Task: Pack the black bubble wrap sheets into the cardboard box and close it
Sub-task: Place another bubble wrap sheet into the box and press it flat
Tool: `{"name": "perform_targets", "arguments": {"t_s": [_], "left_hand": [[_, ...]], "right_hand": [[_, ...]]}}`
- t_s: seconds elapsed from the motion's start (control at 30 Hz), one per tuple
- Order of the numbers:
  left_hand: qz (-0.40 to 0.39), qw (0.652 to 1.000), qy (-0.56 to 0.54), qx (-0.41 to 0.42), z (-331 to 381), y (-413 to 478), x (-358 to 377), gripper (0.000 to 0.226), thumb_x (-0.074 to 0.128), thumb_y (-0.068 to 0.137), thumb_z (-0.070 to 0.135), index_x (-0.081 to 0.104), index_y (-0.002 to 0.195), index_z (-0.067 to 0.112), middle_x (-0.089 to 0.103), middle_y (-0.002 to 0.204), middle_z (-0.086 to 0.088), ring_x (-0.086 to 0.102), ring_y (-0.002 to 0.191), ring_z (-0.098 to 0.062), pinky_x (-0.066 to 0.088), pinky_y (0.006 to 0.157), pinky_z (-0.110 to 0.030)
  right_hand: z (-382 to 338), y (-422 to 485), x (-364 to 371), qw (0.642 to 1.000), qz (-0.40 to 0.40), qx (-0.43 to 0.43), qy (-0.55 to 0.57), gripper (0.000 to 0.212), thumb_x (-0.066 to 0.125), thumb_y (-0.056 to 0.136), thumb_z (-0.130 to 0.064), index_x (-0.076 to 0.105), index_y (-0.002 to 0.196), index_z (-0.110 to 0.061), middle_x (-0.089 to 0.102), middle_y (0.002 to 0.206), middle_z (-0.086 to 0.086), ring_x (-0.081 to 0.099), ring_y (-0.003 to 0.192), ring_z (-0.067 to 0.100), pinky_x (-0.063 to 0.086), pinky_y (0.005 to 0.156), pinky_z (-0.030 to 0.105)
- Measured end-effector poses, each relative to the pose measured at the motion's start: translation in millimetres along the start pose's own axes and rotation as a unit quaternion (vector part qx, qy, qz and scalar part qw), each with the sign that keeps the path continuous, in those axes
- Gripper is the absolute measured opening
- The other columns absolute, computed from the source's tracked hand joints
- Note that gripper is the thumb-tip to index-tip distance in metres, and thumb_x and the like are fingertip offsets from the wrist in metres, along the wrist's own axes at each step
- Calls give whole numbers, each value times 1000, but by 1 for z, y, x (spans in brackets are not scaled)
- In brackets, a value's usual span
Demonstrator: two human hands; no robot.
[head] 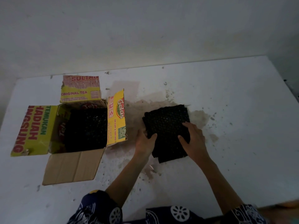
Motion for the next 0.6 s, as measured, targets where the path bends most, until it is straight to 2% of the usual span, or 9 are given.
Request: {"name": "perform_targets", "arguments": {"t_s": [0.13,0.23,0.3,0.4,0.47,0.53,0.6], "left_hand": [[0,1000,21,-1,1,5,1,35,59,88,17,47,119,5,57,115,-12,56,104,-25,48,92,-37],[-6,1000,27,-3,1,7,2,29,51,92,18,47,118,5,56,115,-14,55,104,-27,45,88,-34],[-14,1000,26,-11,0,8,2,28,44,95,21,48,118,5,55,113,-14,54,103,-27,43,85,-34],[-38,999,5,-23,-3,7,1,27,39,97,19,48,119,6,54,116,-12,52,103,-23,44,93,-39],[-56,998,-8,-25,-5,8,-1,26,43,95,12,47,120,6,55,119,-12,53,104,-22,45,91,-37],[-65,998,-15,-19,-7,10,-4,26,46,93,2,48,118,5,56,117,-14,54,101,-21,47,82,-30],[-79,997,-22,-11,-7,11,-6,33,46,91,-3,47,123,4,57,111,-9,54,96,-17,46,71,-20]], "right_hand": [[-2,1,-2,999,27,-9,-43,45,56,80,-25,54,123,-12,59,120,13,53,110,36,35,96,47],[-4,5,-4,998,55,-13,-37,44,65,79,-10,55,121,-7,63,101,14,56,99,34,33,93,43],[-5,11,-3,999,39,5,19,46,64,80,1,51,125,-2,63,99,18,58,95,32,35,89,36],[-2,26,-14,997,32,12,63,29,56,84,8,58,113,7,61,103,25,59,96,35,36,82,22],[1,40,-28,999,30,-2,45,17,52,85,10,63,98,8,63,95,25,59,87,35,33,68,19],[1,54,-42,999,-11,-12,42,14,49,87,8,63,90,4,64,86,19,59,80,31,33,59,21],[-3,64,-52,995,-92,-24,44,16,50,88,6,62,85,-5,61,76,5,56,76,22,35,55,11]]}}
Point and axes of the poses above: each hand's wrist, its own y-axis towards the middle knuckle, its own x-axis out of the palm, z = x × y, the point moved 5 cm from there along y, towards the middle knuckle
